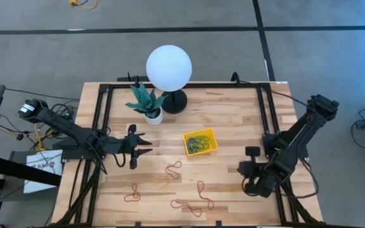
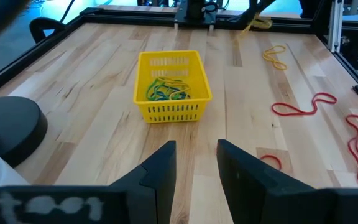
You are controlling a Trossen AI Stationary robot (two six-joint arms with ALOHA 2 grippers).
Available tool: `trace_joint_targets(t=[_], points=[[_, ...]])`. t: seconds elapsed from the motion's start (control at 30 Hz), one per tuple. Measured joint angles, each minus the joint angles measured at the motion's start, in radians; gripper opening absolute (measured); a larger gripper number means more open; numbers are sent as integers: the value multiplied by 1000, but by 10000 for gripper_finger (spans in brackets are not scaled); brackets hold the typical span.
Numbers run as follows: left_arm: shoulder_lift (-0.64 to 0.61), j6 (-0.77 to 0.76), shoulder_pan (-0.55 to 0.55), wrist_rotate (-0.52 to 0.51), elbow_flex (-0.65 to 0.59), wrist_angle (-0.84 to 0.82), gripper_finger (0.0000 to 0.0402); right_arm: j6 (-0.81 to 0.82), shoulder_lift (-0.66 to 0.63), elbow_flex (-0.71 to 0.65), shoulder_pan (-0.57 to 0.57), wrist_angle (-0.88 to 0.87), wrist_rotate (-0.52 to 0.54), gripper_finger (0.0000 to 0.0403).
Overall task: Pick and place items into bin
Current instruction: Put the yellow rubber band into the yellow bin
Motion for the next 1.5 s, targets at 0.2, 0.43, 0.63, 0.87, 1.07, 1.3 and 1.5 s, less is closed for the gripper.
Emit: trace_joint_targets(t=[0.2,0.43,0.63,0.87,1.07,1.3,1.5], points=[[0,2,0,0,0,0,106,-198,-59,44,-47,98,311,1],[0,10,0,-1,0,0,106,-263,-71,44,-217,202,470,1],[0,28,0,-1,0,-2,106,-450,11,45,-378,406,396,1],[0,27,0,1,0,-6,106,-527,157,44,-499,536,265,0],[0,27,0,5,0,-6,106,-527,261,44,-574,563,162,0],[0,27,0,5,0,-8,106,-527,346,44,-625,629,8,6],[0,27,0,6,0,-11,106,-527,357,59,-662,610,-109,36]])
